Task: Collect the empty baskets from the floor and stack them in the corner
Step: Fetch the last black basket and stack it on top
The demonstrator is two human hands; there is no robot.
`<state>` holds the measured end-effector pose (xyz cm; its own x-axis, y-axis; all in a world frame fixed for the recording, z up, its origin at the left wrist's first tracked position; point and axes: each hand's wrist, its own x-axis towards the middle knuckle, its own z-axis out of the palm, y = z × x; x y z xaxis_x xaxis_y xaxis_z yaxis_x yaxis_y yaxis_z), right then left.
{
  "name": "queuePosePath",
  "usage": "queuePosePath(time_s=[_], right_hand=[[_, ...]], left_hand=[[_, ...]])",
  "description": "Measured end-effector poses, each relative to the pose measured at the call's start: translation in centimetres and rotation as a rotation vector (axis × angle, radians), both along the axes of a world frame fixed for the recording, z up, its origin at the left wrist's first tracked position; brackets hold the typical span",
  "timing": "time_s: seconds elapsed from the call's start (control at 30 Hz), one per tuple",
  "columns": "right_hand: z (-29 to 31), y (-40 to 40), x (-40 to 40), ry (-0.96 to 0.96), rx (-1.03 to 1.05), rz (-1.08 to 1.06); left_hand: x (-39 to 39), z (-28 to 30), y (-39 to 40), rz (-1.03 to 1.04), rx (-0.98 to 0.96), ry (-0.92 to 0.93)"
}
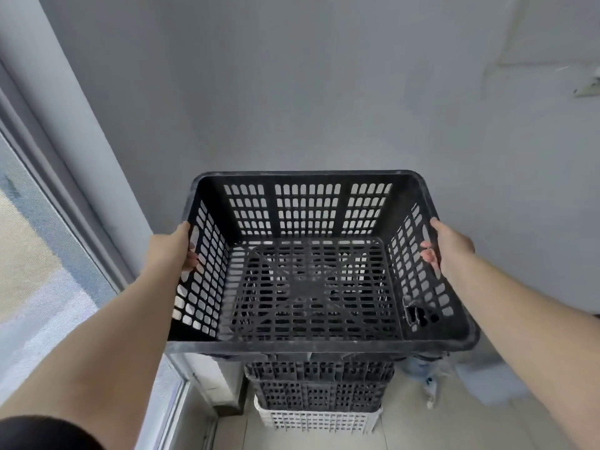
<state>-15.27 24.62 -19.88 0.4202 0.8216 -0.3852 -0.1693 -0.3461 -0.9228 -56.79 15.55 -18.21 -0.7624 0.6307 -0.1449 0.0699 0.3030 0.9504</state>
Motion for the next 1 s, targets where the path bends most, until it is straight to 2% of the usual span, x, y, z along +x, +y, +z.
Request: queuePosePath(time_s=[0.4,0.53,1.0], right_hand=[[-0.4,12.8,-2.2,-0.162,-0.181,0.145],[-1.3,15.4,-2.3,-0.196,-0.271,0.201],[-1.6,21.6,-3.1,-0.341,-0.360,0.258]], left_hand=[[-3.5,-1.5,13.4,-0.084,-0.180,-0.063],[-4.2,-1.7,15.6,-0.091,-0.268,-0.078],[-5.1,-2.4,21.8,-0.078,-0.304,-0.014]])
